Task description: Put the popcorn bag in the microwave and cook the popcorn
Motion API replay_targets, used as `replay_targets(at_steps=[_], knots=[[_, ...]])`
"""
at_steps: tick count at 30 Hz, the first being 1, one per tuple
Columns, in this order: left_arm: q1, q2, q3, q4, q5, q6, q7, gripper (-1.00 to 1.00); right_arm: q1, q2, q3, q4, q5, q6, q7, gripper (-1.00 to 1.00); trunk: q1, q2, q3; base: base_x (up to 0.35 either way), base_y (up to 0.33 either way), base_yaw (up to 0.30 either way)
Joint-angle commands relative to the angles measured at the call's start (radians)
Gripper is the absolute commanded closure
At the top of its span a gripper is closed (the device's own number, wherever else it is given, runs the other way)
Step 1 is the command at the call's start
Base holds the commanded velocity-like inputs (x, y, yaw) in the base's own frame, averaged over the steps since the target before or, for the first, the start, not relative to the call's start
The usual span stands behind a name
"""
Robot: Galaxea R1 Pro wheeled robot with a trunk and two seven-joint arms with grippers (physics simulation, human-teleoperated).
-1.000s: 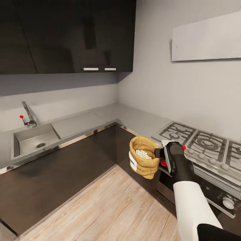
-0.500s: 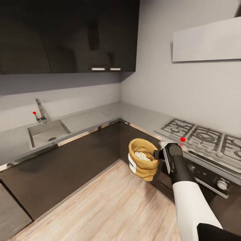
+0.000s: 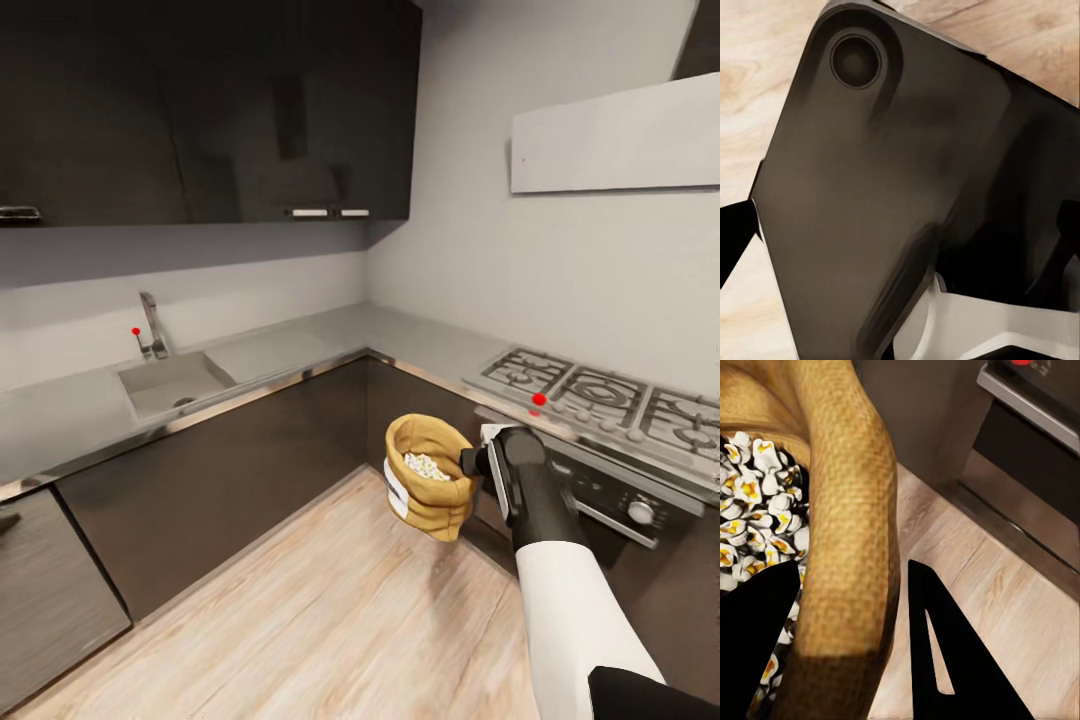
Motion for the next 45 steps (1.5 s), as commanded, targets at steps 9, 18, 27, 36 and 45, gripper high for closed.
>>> replay_targets(at_steps=[9,18,27,36,45], knots=[[0.0,0.0,0.002,-0.001,0.003,-0.002,0.0,-1.0,-0.001,0.001,-0.003,-0.003,0.007,0.003,0.01,1.0,-0.001,-0.001,0.013,-0.319,0.029,0.0],[0.0,0.001,0.0,-0.003,0.003,-0.002,0.0,-1.0,-0.001,0.0,-0.004,0.0,0.007,0.003,0.003,1.0,-0.001,-0.001,0.015,-0.113,0.0,-0.018],[0.0,0.001,0.0,-0.003,0.003,-0.002,0.0,-1.0,-0.001,-0.002,-0.004,-0.007,0.01,0.003,0.005,1.0,-0.001,-0.001,0.015,0.0,0.0,-0.232],[0.0,0.001,-0.001,-0.003,0.002,-0.002,0.0,-1.0,-0.001,0.0,-0.004,-0.003,0.007,0.003,0.0,1.0,-0.001,-0.001,0.015,0.0,0.0,-0.287],[0.0,0.001,-0.001,-0.003,0.002,-0.002,0.0,-1.0,-0.001,-0.091,-0.007,0.095,-0.007,0.003,0.022,1.0,-0.001,-0.001,0.018,0.0,0.0,-0.285]])
